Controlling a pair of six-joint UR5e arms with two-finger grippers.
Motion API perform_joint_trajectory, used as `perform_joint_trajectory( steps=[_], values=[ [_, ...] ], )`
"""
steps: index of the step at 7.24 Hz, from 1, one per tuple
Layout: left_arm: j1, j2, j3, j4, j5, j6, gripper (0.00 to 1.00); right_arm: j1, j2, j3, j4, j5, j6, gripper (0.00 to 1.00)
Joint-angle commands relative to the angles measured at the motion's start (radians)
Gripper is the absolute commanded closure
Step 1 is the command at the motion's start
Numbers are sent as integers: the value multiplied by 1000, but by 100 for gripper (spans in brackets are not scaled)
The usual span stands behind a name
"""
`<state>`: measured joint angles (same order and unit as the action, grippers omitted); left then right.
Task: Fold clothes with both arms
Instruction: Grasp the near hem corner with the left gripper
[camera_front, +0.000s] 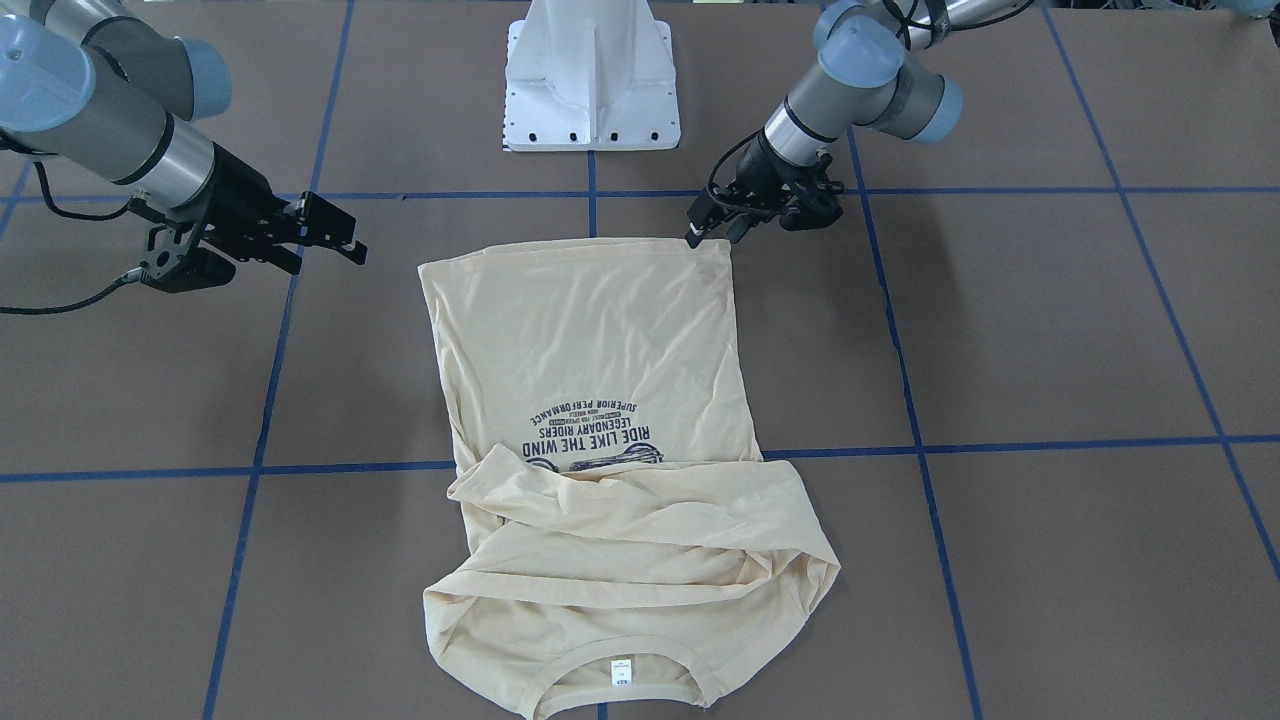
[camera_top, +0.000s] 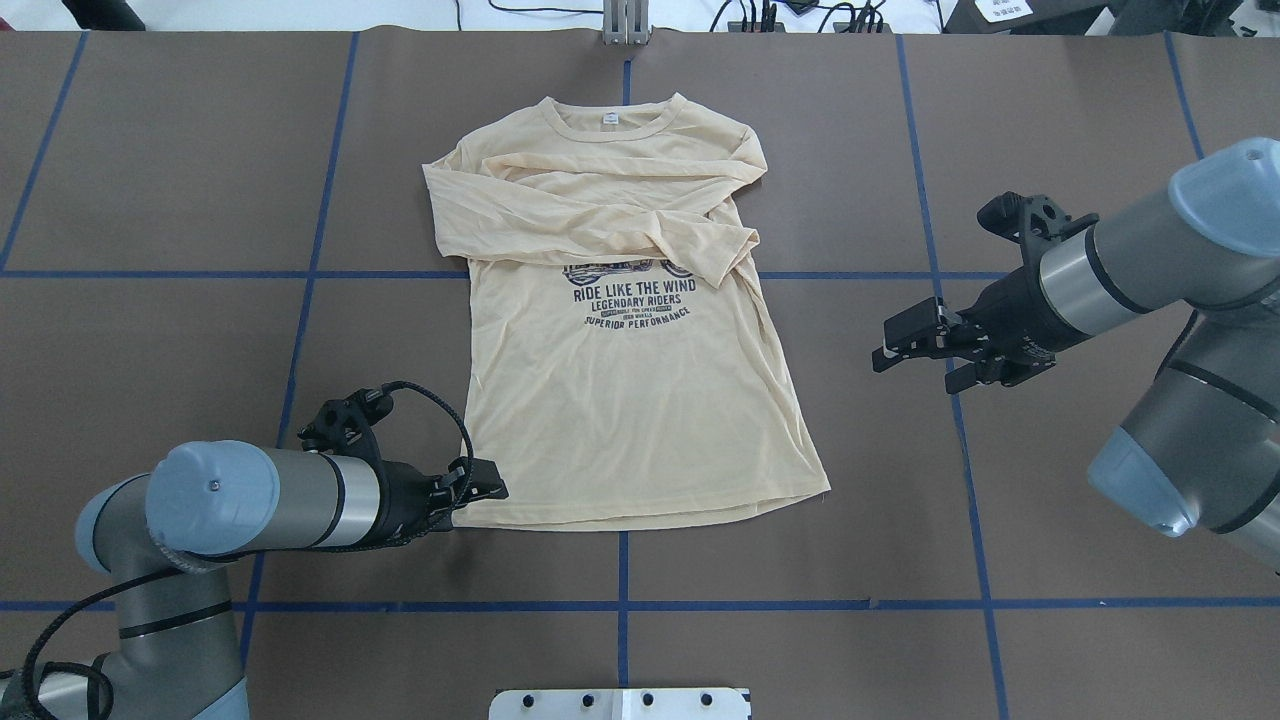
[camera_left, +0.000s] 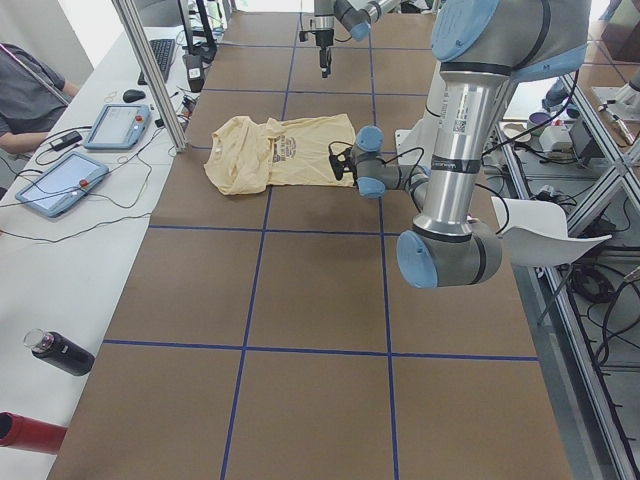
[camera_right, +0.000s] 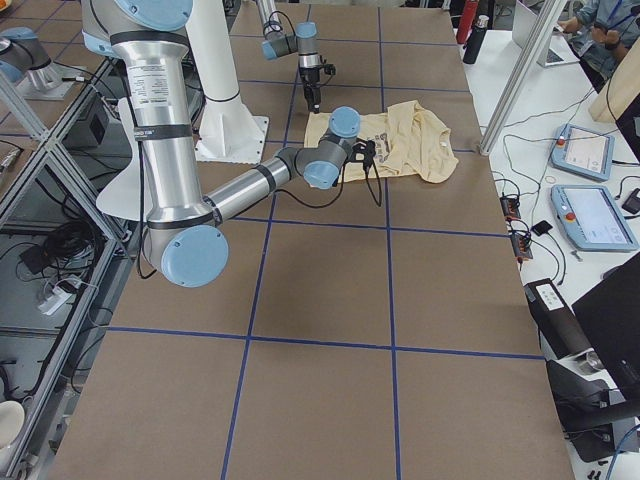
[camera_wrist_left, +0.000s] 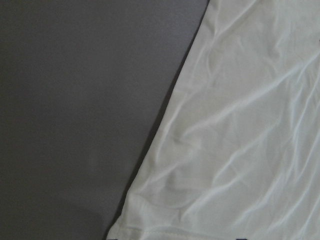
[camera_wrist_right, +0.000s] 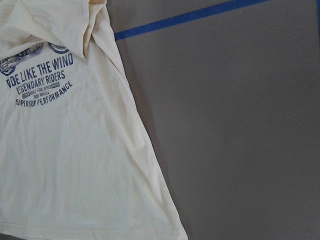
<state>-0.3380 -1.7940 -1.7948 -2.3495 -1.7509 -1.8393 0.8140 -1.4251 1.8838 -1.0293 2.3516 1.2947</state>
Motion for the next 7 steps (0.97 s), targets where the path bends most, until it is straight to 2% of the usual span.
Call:
perform_joint_trajectory(
  steps=[1,6,7],
  values=[
    [2,1,2,6,1,0,17,-1,2,0,0,0,0,0],
    [5,2,6,7,2,0,17,1,0,0,0,0,0,0],
    [5,-1,8,7,2,-2,21,1,0,0,0,2,0,0]
  ],
)
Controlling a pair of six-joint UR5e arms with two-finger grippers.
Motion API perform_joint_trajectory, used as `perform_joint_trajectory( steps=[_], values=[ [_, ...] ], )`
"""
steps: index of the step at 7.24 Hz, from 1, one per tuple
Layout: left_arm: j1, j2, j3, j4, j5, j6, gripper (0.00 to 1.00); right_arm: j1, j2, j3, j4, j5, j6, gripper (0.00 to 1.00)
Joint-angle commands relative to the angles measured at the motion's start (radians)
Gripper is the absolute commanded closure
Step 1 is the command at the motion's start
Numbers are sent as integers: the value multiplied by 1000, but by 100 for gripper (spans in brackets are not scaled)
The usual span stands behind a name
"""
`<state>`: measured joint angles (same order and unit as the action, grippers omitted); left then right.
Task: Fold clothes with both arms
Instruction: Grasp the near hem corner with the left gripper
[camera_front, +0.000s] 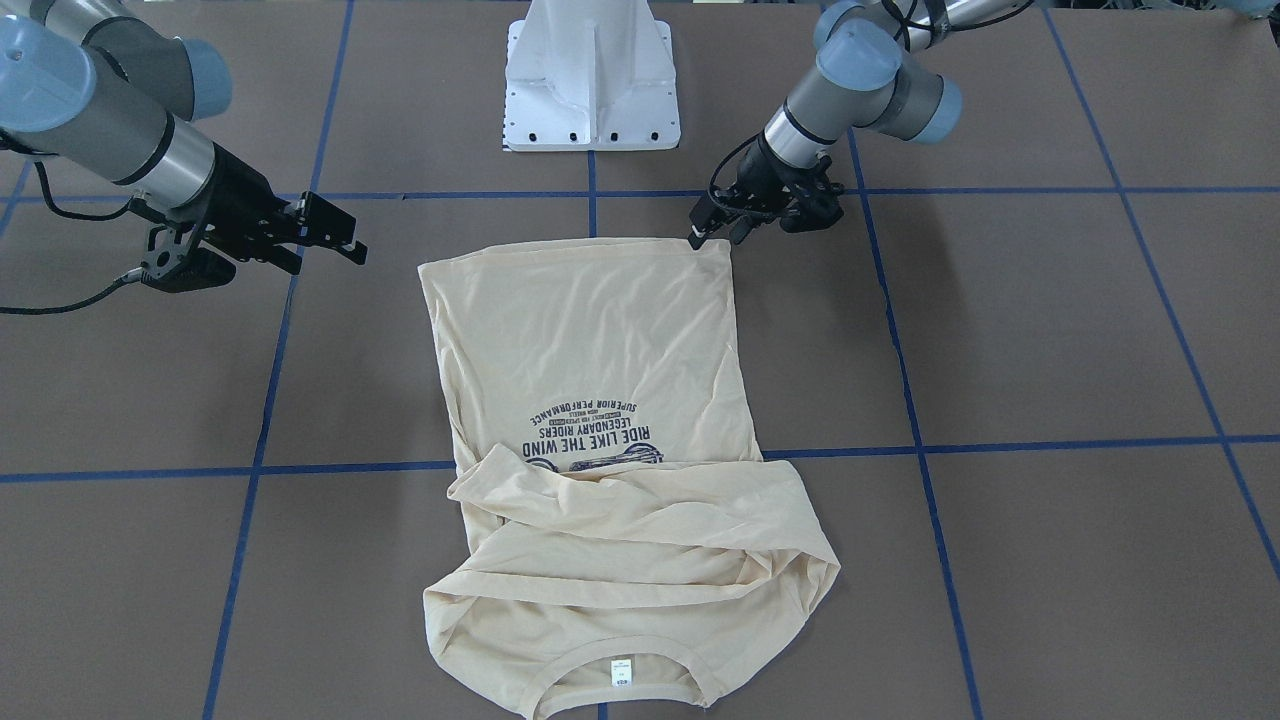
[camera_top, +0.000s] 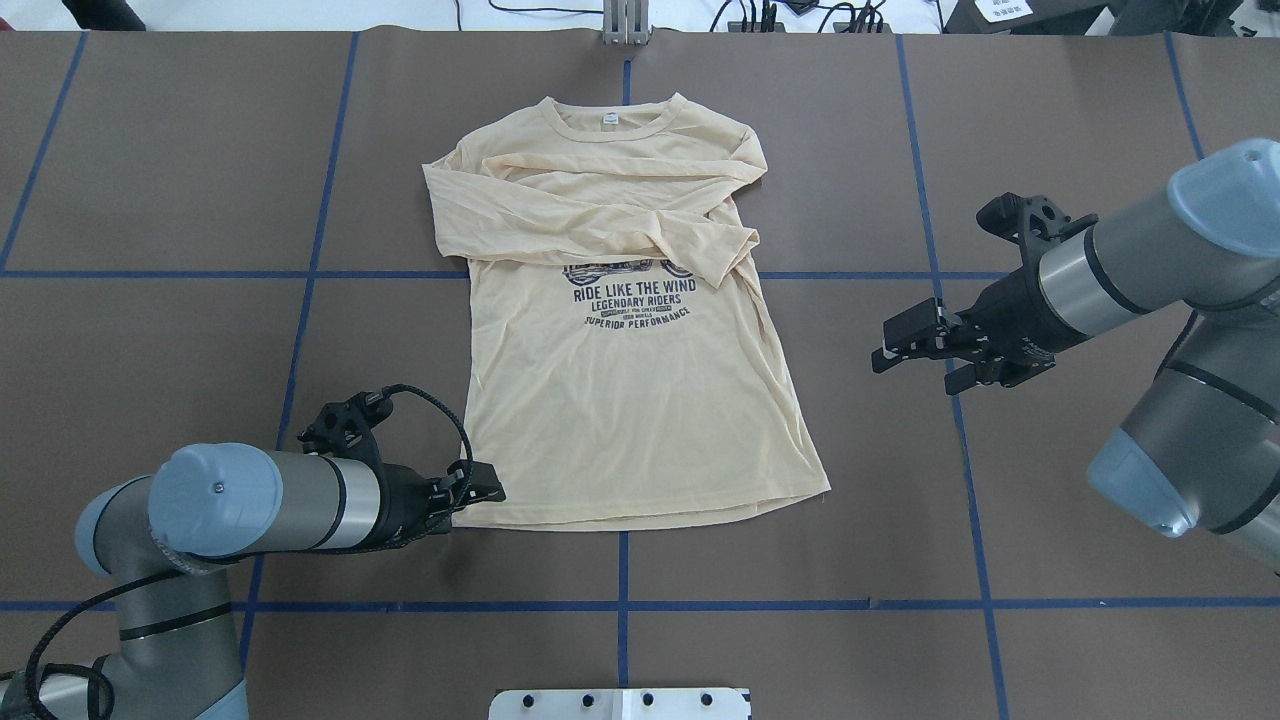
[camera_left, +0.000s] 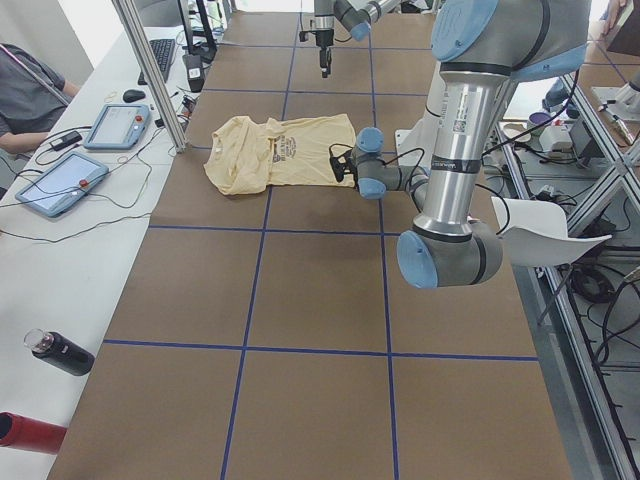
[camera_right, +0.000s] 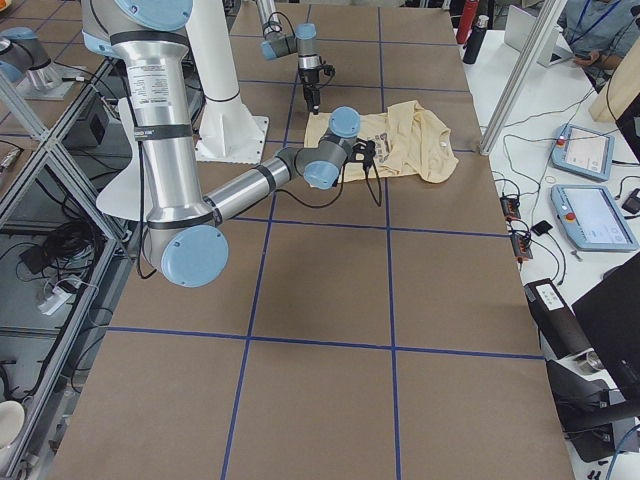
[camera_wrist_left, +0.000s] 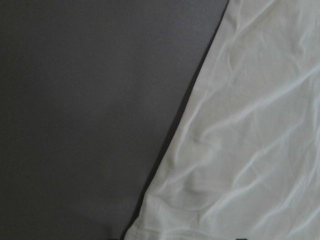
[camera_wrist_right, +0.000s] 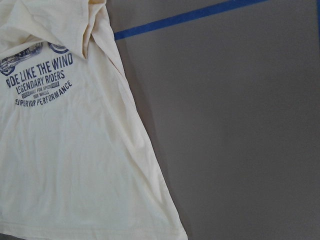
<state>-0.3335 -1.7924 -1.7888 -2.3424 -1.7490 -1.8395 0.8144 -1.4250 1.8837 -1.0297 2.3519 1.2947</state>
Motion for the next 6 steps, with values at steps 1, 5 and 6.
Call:
perform_joint_trajectory(
  steps=[1,5,6],
  values=[
    [1,-7,3,5,0,-1,22,0,0,2,0,1,0,0],
    [8,-15,3,23,0,-3,29,0,0,0,-1,1,0,0],
    [8,-15,2,23,0,-3,37,0,0,2,-1,3,0,0]
  ],
)
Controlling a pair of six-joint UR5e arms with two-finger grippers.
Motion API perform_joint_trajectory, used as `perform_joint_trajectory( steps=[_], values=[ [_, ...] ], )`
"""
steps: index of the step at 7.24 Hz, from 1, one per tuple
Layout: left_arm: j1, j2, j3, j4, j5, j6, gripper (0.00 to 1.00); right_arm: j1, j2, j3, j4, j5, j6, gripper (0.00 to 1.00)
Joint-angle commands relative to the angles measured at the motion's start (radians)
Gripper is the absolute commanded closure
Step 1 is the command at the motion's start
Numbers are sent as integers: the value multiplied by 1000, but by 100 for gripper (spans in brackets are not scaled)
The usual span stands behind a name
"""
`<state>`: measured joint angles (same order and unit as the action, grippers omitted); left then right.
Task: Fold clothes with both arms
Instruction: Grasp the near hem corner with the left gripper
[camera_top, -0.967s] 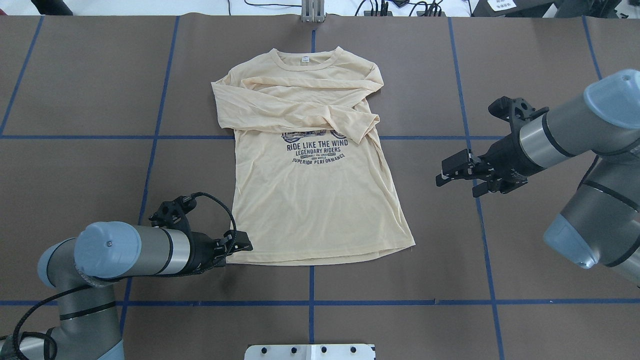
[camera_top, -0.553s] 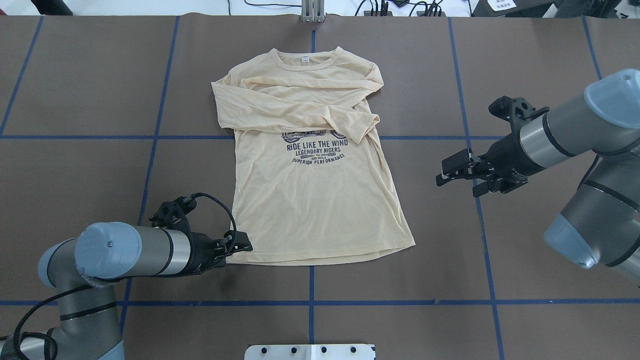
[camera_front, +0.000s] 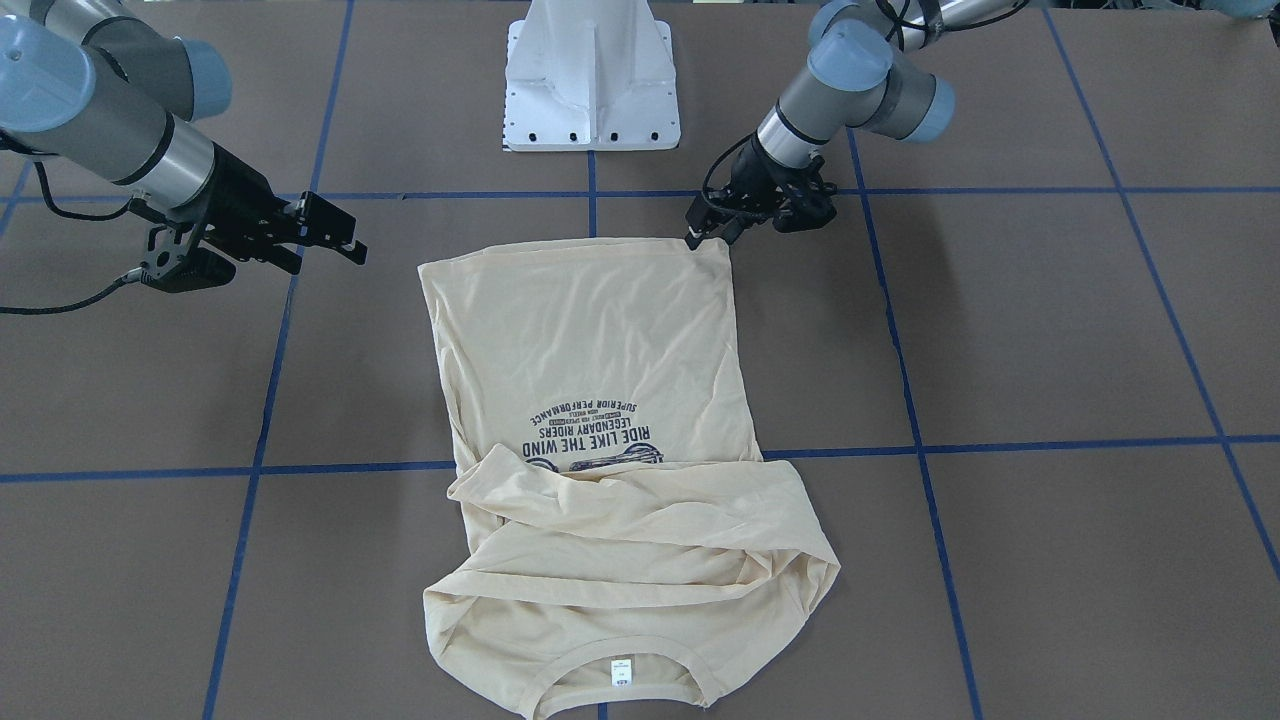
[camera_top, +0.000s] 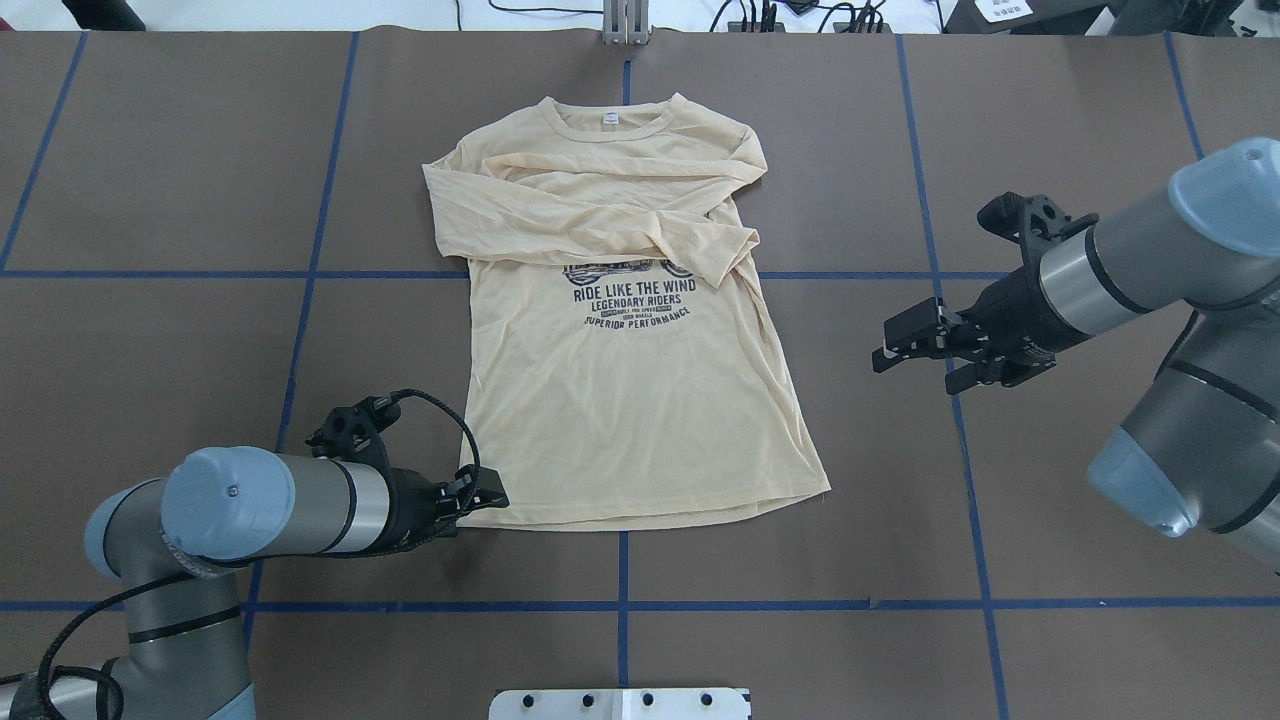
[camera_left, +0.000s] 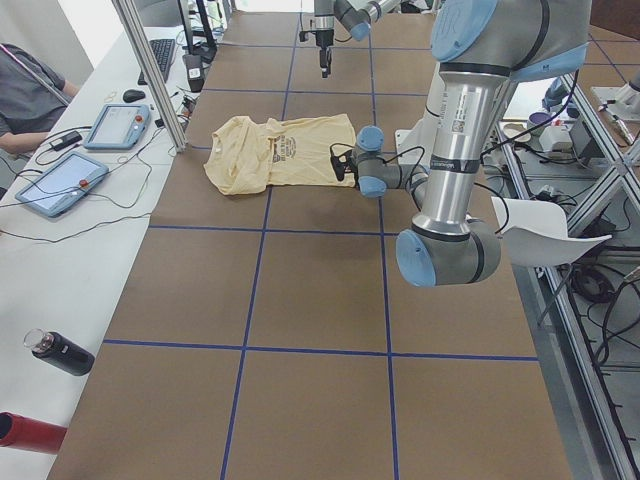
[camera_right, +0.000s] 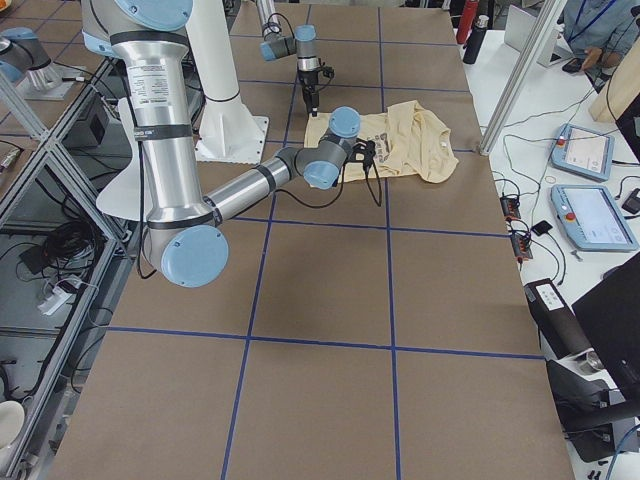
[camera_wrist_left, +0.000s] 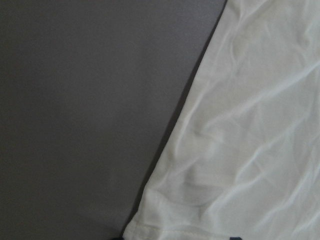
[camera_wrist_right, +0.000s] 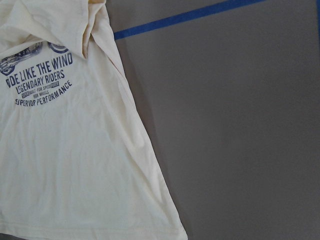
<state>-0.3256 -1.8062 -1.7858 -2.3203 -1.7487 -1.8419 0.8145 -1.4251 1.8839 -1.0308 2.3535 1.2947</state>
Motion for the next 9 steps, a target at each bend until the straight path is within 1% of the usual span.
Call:
perform_joint_trajectory(
  steps=[1,3,4,5,6,8,9],
  values=[
    [0,-1,-4,1,0,0,46,0,0,1,0,1,0,0],
    [0,-1,-7,1,0,0,63,0,0,1,0,1,0,0],
    [-1,-1,-7,1,0,-2,77,0,0,1,0,1,0,0],
    [-4,-2,-9,1,0,-5,95,0,0,1,0,1,0,0],
    [-3,-4,-10,1,0,-58,100,0,0,3,0,1,0,0],
    [-7,-2,-41,1,-6,-65,100,-3,-6,6,1,-10,2,0],
    [-10,-1,-61,1,-9,-65,100,-15,-3,7,3,-19,43,0]
  ],
)
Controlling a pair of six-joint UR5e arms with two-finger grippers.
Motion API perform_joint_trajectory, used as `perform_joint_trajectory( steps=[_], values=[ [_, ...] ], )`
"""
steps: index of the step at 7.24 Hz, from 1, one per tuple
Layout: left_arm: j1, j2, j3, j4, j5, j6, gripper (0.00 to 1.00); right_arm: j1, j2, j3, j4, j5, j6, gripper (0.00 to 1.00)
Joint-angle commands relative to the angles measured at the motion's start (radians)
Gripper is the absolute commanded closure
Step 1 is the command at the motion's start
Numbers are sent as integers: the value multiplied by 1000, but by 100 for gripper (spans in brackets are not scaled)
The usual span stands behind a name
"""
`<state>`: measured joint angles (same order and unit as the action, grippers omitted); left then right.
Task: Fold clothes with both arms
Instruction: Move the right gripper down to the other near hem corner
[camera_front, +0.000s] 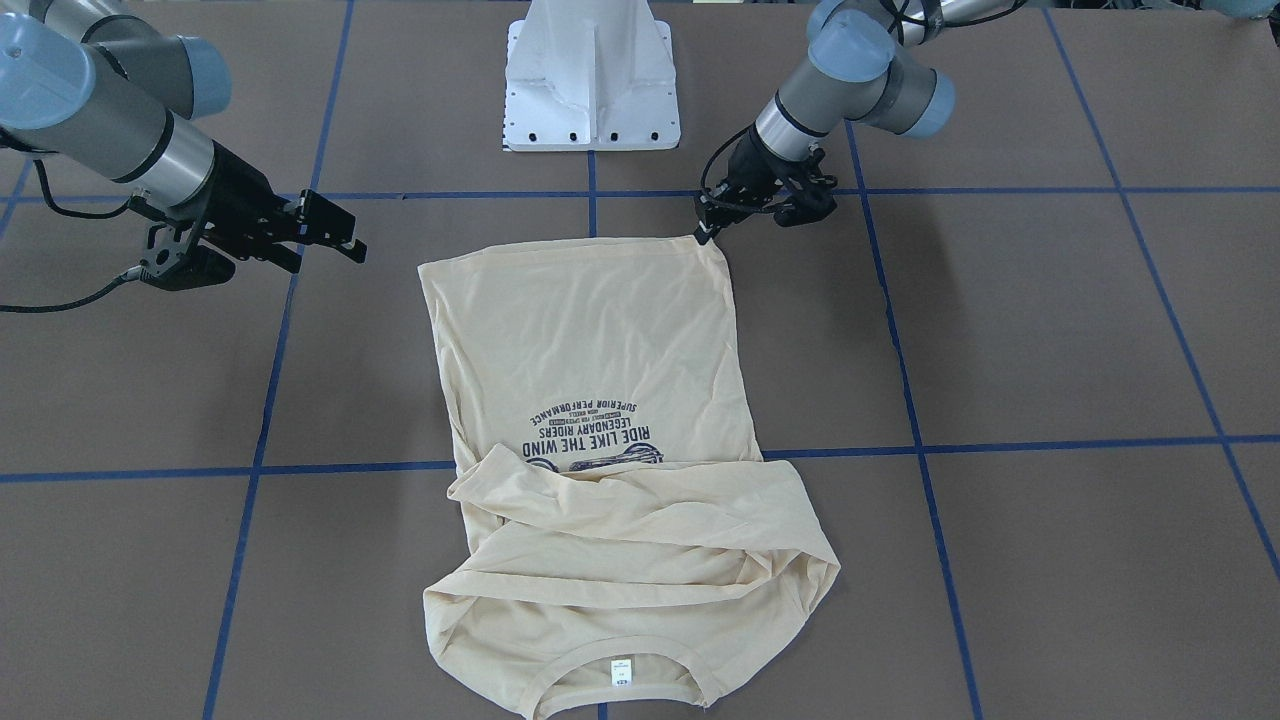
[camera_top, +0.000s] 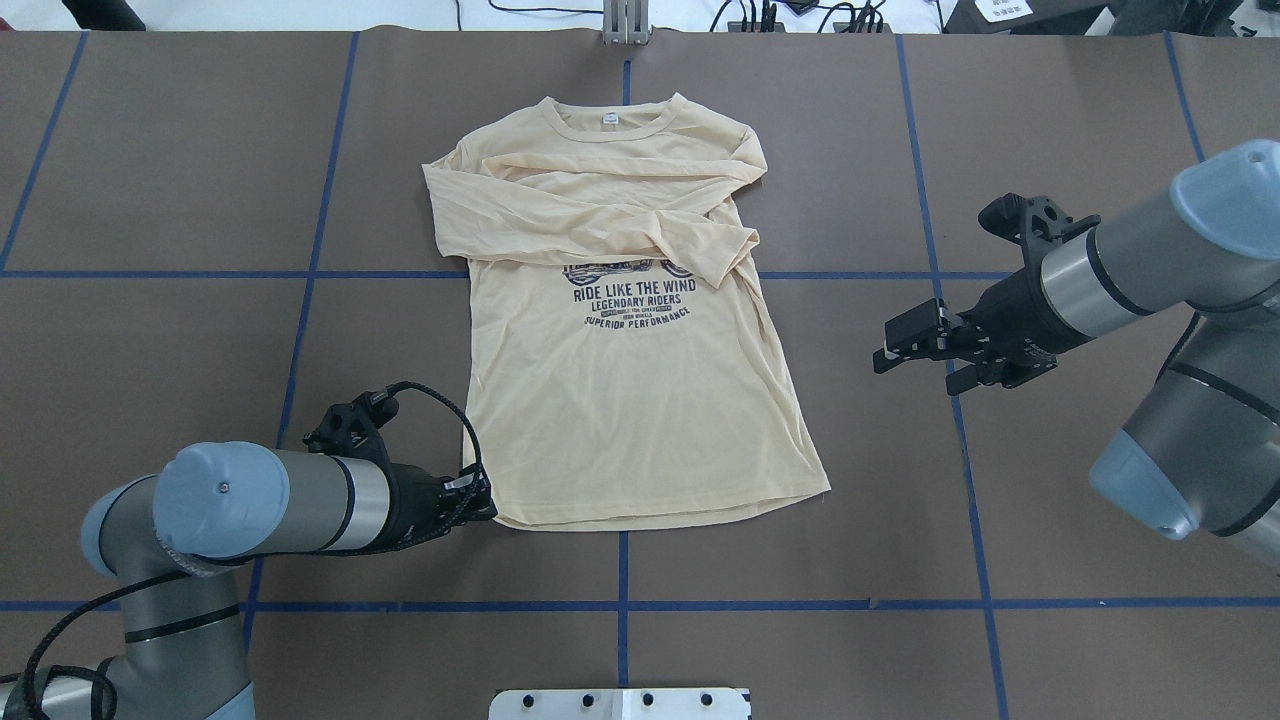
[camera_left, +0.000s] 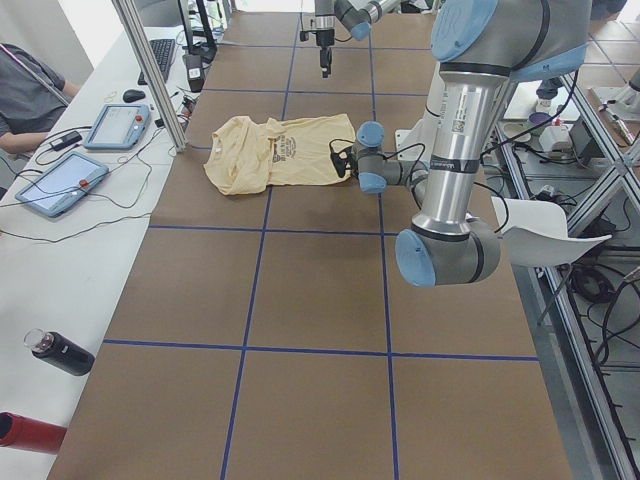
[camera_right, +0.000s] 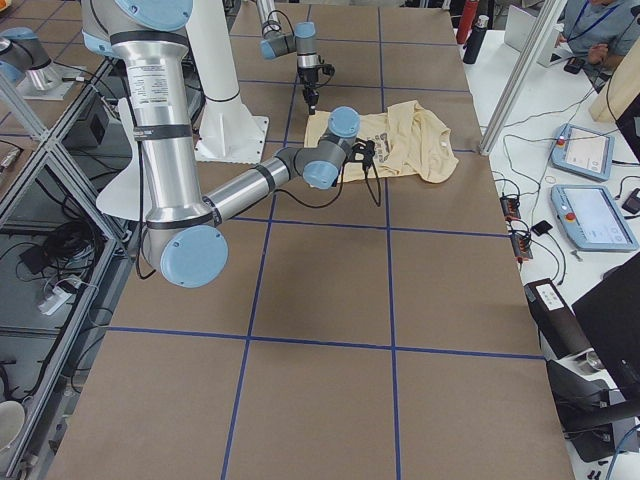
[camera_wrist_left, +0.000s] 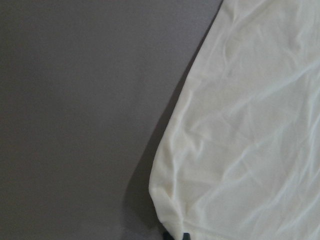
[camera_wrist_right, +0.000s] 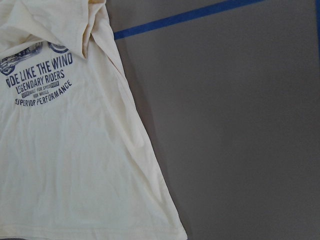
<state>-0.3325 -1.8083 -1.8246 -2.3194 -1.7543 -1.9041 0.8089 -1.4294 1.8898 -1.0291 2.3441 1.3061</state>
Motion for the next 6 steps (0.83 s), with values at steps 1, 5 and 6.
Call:
perform_joint_trajectory(
  steps=[1,5,6],
  values=[
    [-3,0,-33,0,-4,-3,100,-52,1,14,3,-56,59,0],
    [1,-2,-39,0,-7,-3,100,-259,3,31,4,-291,113,0],
    [1,-2,-39,0,-7,-3,100,-314,4,29,3,-343,113,0]
  ],
)
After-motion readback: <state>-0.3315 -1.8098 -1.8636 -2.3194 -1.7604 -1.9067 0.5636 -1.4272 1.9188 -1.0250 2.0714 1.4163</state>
